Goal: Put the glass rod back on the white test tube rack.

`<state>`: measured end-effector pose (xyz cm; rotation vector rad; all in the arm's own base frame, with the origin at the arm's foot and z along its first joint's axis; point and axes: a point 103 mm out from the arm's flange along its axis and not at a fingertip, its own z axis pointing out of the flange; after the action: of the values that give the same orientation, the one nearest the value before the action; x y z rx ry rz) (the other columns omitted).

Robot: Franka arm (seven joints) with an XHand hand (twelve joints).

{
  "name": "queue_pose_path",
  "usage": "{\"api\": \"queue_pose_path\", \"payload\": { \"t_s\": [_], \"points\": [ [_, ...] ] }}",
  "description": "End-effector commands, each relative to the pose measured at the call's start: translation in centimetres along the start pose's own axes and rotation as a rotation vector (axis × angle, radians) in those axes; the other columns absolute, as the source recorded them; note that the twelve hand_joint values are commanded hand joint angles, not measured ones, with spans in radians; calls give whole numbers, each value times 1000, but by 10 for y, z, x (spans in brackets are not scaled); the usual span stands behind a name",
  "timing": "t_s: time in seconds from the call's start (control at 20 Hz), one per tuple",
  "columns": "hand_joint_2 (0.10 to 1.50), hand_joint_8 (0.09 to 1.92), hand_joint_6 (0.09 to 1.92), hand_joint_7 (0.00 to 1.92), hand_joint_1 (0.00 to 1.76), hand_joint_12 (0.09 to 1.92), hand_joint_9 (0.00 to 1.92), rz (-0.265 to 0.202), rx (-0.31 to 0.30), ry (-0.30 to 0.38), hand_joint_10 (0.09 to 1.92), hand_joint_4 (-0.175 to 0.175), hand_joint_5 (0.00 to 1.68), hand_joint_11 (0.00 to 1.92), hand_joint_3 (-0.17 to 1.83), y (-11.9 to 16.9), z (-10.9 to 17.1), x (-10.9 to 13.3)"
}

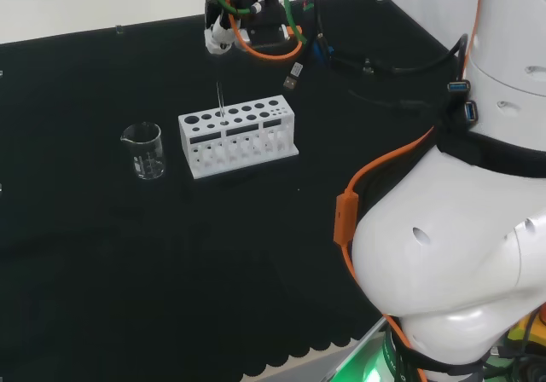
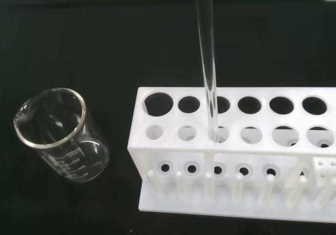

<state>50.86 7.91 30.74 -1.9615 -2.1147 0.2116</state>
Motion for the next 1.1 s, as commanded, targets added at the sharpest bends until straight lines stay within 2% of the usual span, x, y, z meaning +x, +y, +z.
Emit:
{"api": "queue_pose_path", "payload": {
  "t_s": [0.05, 0.55, 1.1],
  "points": [
    [1064, 775, 659, 1278, 1308, 640, 1776, -12, 11, -9, 372, -175, 1048, 1571, -59, 7, 7, 8],
    [1064, 774, 659, 1279, 1309, 639, 1776, -22, 38, -22, 370, -175, 1048, 1571, -59, 19, 25, 15],
    [1064, 773, 659, 1279, 1309, 639, 1777, -21, 50, -21, 369, -175, 1048, 1571, -59, 23, 32, 12]
  ]
}}
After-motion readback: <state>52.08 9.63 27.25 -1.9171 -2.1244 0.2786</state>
